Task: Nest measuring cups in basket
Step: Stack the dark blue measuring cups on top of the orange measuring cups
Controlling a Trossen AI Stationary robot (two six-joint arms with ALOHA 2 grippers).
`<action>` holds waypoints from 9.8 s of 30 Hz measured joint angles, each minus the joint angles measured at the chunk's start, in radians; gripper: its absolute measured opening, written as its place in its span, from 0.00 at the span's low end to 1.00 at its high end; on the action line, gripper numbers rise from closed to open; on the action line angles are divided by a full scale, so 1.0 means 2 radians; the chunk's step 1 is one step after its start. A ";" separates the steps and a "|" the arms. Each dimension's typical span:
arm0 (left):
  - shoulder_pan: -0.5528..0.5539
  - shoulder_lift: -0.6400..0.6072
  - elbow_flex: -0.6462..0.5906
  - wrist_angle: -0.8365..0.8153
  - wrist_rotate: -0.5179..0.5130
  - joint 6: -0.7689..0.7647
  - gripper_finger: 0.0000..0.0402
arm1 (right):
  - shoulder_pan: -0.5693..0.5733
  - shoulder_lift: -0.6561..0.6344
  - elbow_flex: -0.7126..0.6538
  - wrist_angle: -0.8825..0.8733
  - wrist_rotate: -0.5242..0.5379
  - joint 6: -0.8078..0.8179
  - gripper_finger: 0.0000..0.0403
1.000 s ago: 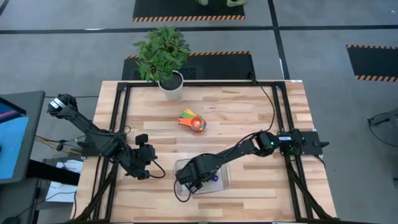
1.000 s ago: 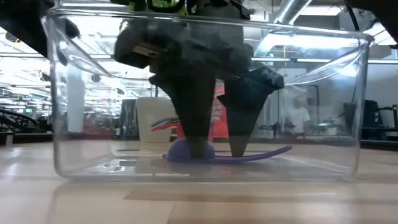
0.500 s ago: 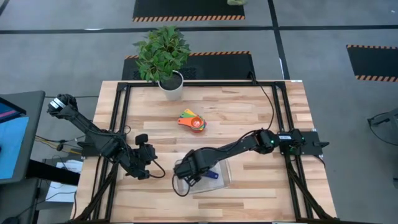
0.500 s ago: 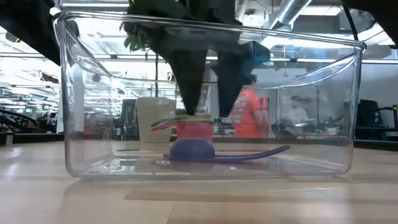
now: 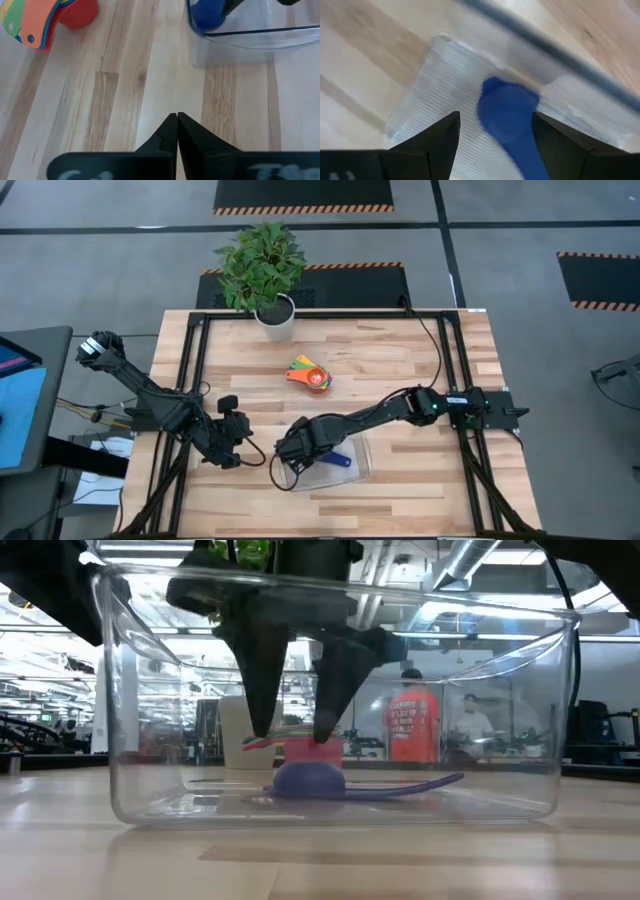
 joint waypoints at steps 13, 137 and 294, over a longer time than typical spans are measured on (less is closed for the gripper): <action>0.000 0.000 0.000 0.000 0.003 0.005 0.00 | 0.001 0.021 0.001 -0.010 -0.007 0.065 0.67; 0.000 0.000 0.000 0.000 0.046 0.019 0.00 | 0.010 0.027 0.006 0.015 0.042 0.146 0.61; 0.000 0.000 0.000 -0.002 0.039 0.023 0.00 | 0.017 0.027 -0.036 0.054 -0.062 0.048 0.58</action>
